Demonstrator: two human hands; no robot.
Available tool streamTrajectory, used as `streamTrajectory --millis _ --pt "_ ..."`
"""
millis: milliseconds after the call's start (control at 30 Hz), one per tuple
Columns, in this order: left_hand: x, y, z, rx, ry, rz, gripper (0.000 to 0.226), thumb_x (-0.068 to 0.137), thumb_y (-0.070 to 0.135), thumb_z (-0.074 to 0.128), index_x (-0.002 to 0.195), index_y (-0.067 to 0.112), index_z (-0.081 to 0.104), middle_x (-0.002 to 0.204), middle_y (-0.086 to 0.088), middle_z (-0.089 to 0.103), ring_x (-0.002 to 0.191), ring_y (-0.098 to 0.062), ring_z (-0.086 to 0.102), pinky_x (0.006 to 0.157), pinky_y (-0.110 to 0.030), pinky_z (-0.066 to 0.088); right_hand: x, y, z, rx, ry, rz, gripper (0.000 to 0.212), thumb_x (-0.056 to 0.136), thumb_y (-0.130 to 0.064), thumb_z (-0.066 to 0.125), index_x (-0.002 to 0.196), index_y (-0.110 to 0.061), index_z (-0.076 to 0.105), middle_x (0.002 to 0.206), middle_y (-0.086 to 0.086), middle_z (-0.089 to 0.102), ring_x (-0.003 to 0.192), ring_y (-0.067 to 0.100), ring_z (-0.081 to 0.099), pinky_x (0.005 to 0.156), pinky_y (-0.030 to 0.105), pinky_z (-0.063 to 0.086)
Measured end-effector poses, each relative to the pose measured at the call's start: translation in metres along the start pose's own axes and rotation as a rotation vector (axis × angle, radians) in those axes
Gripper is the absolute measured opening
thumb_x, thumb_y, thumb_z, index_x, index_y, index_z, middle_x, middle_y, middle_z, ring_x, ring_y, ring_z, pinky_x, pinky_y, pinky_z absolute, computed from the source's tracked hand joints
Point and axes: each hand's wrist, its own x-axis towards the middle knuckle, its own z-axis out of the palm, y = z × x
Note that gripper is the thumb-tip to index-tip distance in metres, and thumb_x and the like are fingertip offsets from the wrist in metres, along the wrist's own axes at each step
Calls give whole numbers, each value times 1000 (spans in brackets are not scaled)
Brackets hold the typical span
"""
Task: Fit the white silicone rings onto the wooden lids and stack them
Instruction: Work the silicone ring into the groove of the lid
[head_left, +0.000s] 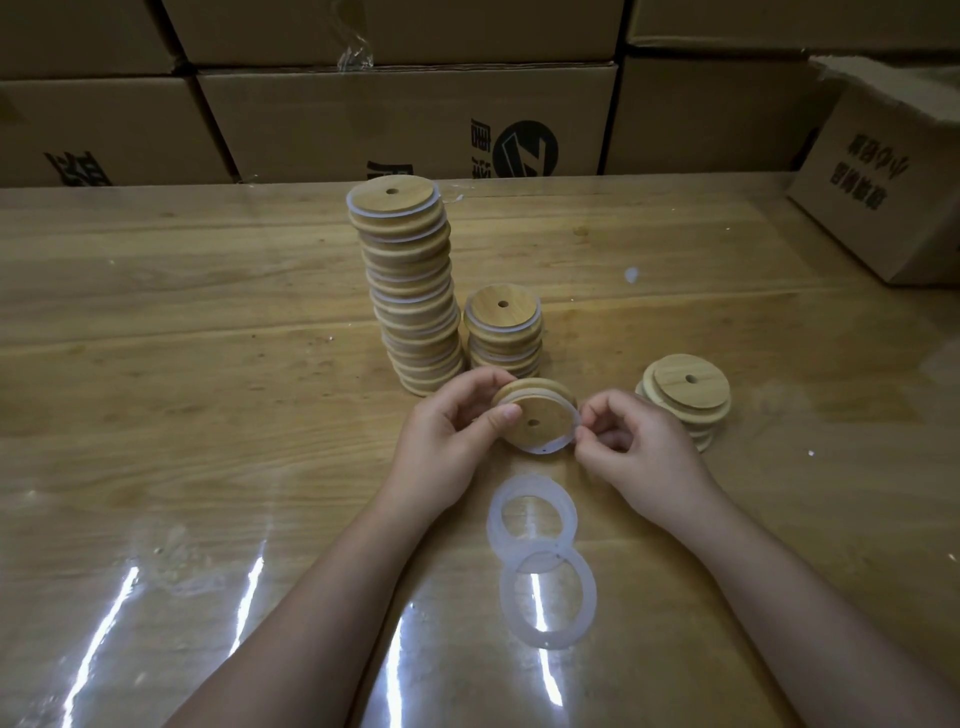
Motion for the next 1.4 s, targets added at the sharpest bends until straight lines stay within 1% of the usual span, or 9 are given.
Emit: streamTrajectory --millis 233,400,500,633,833,967,1133,1267,1400 --pt "-1 3 0 -28 55 2 21 84 -1 61 100 13 62 93 -1 68 86 -8 64 80 -25 50 0 -1 1 -55 19 -53 30 77 3 64 69 -23 52 76 -9 56 61 1 53 57 8 39" --pt "-2 4 -1 61 30 38 19 86 3 62 104 8 63 97 -8 69 91 -17 64 85 -37 51 -2 -2 -1 9 14 -44 23 80 1 65 72 -18 57 76 -3 56 63 10 52 57 15 42" --pt "-2 7 -1 69 26 43 20 85 2 62 103 11 64 96 -5 69 91 -15 65 86 -37 51 -2 -3 -3 -11 6 -74 16 80 1 65 75 -12 59 78 4 56 67 18 53 60 22 42" --pt "-3 6 0 95 30 45 21 86 1 62 106 8 63 99 -9 69 93 -19 65 88 -41 51 -2 -3 -4 -36 20 -105 16 81 0 65 77 -14 60 77 -2 56 69 12 52 61 17 41" --pt "-3 4 -1 148 29 68 22 87 3 63 108 4 63 102 -13 67 97 -30 63 89 -50 49 -2 -1 -5 -12 56 -141 15 83 -4 64 78 -18 62 73 -4 59 68 15 56 64 29 46" --pt "-3 3 1 131 47 53 23 85 6 65 106 16 64 100 -9 68 95 -30 63 87 -45 50 -2 0 -5 32 68 -142 17 85 -5 63 78 -21 62 67 -1 60 64 11 57 64 23 46" --pt "-1 2 4 190 58 42 33 85 10 67 105 35 62 98 1 69 86 -21 63 80 -33 52 -1 1 -3 135 62 -106 20 88 -5 59 79 -23 61 76 2 63 65 11 60 63 20 50" --pt "-1 2 3 139 56 17 28 86 11 66 105 31 64 97 -4 70 88 -33 63 79 -50 53 -2 3 -3 110 52 -110 22 87 -7 60 80 -27 61 75 2 64 68 16 61 66 29 52" --pt "0 0 3 157 55 -7 28 85 13 68 104 33 64 91 1 70 81 -32 63 74 -51 54 -2 3 -3 77 18 -85 21 87 -8 60 79 -27 61 70 0 62 67 15 59 67 37 50"
